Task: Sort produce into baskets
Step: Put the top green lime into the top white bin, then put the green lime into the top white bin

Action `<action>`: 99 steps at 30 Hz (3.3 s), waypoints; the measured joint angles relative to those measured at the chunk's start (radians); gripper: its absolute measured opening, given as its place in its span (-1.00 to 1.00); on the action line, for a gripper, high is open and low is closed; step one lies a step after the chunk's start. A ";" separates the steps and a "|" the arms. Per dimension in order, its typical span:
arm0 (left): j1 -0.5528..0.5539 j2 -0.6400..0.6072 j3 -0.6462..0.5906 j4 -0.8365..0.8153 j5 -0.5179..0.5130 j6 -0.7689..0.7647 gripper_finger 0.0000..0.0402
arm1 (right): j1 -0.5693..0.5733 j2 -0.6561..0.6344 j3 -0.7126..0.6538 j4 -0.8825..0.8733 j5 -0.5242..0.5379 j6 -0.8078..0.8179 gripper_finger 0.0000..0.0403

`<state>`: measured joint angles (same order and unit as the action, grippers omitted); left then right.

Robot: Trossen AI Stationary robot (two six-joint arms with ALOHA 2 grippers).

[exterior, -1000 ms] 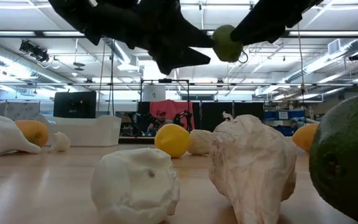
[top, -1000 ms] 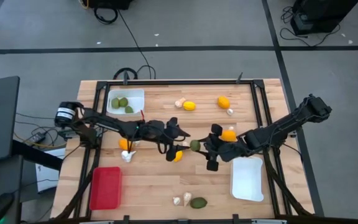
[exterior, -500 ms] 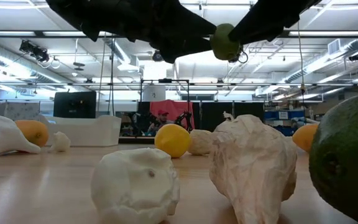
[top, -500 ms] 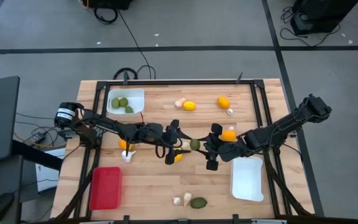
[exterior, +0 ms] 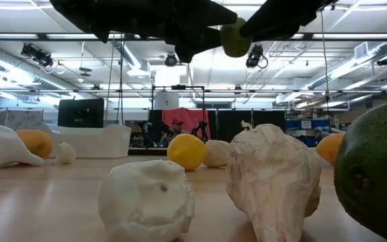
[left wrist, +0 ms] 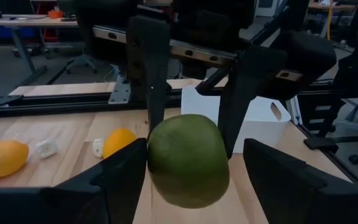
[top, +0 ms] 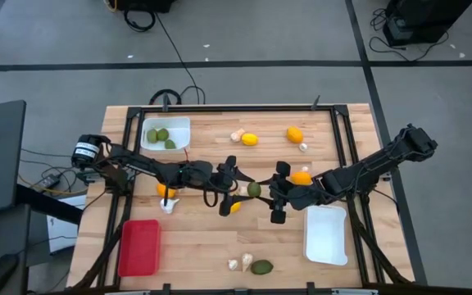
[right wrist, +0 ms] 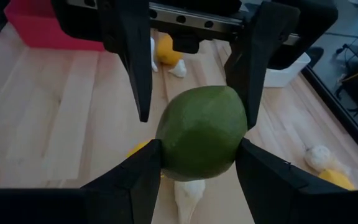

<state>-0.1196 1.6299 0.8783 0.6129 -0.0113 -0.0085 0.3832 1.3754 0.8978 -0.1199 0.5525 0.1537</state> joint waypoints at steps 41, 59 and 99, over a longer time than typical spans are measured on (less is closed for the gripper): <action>0.544 -0.446 -0.019 -1.270 -0.586 -0.221 -0.12 | 0.054 0.149 -0.006 -0.041 -0.075 0.401 0.03; 0.774 -0.439 -0.182 -1.135 -0.453 -0.175 0.39 | 0.040 0.276 -0.005 0.193 -0.218 0.314 0.08; 0.339 -0.446 -0.026 -1.057 -0.397 -0.108 0.44 | 0.286 0.463 0.266 -0.084 -0.353 0.318 0.58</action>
<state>0.2198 1.1835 0.8524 -0.4446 -0.4082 -0.1162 0.6694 1.8383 1.1636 -0.2042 0.1997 0.4714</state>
